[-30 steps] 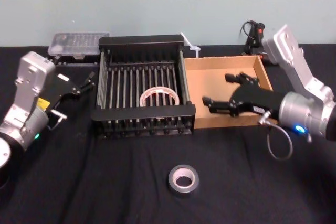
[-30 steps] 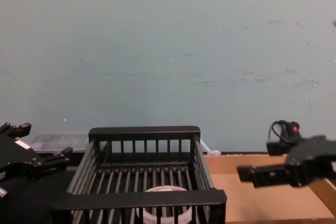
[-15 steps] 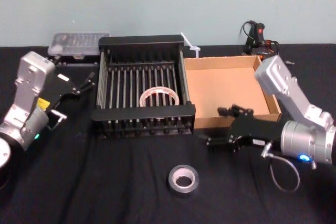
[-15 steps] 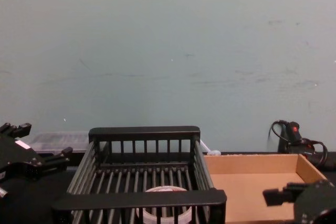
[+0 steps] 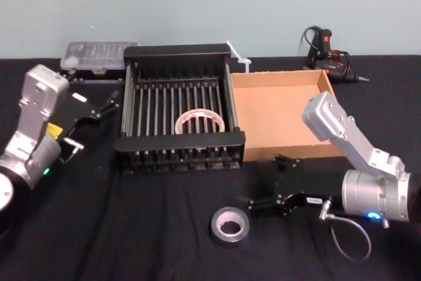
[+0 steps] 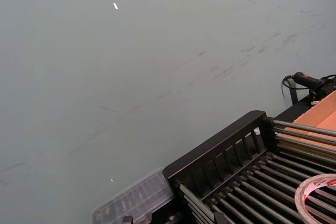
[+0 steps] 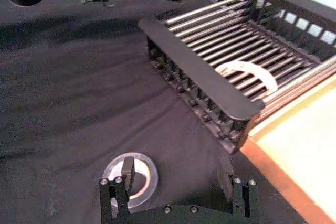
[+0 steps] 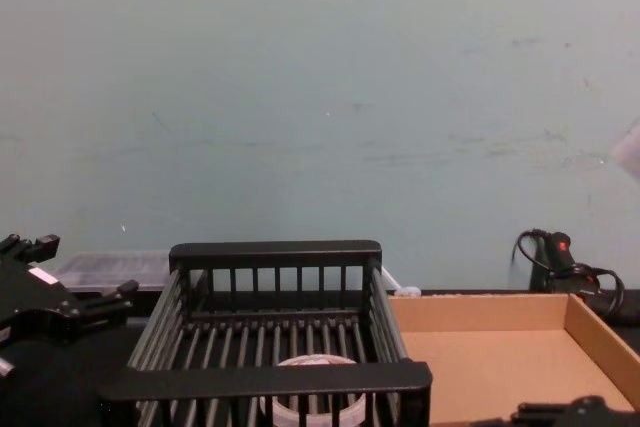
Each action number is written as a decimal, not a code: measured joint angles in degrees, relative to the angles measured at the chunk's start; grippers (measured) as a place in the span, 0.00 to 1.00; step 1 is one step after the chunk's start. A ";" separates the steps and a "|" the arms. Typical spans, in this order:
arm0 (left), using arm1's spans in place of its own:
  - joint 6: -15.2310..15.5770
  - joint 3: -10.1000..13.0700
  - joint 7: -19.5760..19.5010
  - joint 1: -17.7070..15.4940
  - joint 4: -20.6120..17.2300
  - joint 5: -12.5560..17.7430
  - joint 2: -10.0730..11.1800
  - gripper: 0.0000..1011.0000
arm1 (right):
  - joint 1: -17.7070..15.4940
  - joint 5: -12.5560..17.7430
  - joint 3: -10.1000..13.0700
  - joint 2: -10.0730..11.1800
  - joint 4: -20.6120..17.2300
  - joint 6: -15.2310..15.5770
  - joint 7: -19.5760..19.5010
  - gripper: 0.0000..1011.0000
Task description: Pick up the white tape and place it into the black box , Pick up the silver tape and place it into the brown box.
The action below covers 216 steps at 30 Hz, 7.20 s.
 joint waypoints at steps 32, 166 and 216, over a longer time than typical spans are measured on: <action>0.00 0.00 0.00 0.00 0.00 0.00 0.00 0.99 | 3.95 -3.25 -6.38 -2.71 5.55 -0.01 0.18 0.99; 0.00 0.00 0.00 0.00 0.00 0.00 0.00 0.99 | 6.37 0.62 5.91 -5.69 11.27 1.47 -11.29 0.16; 0.00 0.00 0.00 0.00 0.00 0.00 0.00 0.99 | 8.20 -2.25 9.33 -11.38 16.40 2.91 -17.45 0.47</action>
